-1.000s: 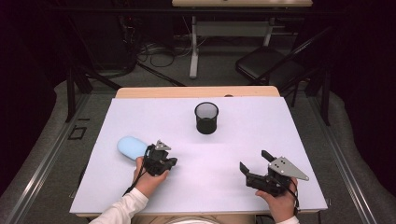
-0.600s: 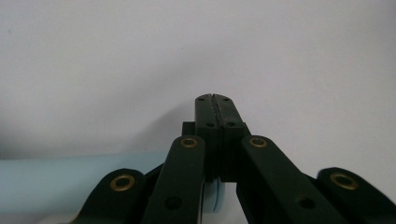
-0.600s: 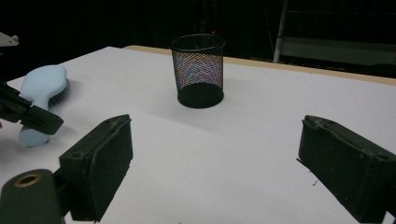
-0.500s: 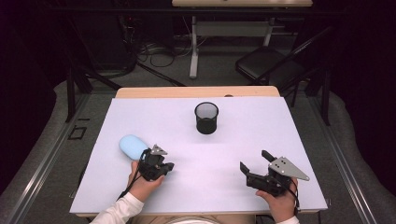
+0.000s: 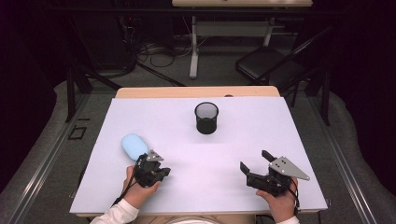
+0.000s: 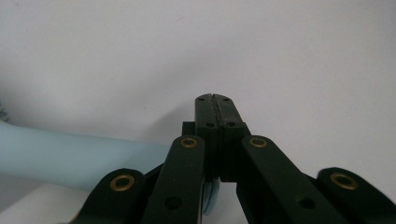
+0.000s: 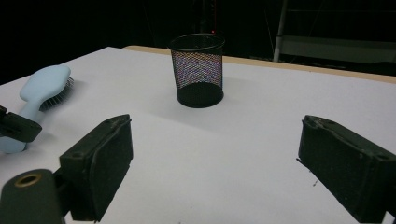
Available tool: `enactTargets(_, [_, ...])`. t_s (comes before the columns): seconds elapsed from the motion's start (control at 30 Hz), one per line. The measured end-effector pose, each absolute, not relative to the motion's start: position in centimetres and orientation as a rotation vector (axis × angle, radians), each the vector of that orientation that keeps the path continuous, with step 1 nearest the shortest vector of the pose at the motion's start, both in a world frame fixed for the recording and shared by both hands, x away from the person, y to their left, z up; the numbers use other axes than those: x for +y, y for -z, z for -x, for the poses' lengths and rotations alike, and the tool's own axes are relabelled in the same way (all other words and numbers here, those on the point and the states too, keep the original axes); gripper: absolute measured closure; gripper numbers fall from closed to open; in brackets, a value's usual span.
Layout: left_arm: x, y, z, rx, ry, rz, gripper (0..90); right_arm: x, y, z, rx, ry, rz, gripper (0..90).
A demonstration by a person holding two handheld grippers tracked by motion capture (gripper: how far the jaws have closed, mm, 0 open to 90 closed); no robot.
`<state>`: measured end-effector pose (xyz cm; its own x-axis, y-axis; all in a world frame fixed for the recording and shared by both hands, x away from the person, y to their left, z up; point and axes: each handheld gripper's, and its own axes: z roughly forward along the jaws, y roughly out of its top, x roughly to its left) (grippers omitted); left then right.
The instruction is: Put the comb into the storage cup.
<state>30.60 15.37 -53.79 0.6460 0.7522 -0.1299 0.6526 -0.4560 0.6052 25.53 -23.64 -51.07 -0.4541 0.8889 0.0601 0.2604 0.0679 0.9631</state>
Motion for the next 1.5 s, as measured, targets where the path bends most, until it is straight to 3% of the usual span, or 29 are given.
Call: enactTargets(1.5, [18.9,53.7,-27.8,1.111,-0.229,-2.288,90.0,-23.5,51.2,-25.6,1.787,-1.414,-1.146,10.9])
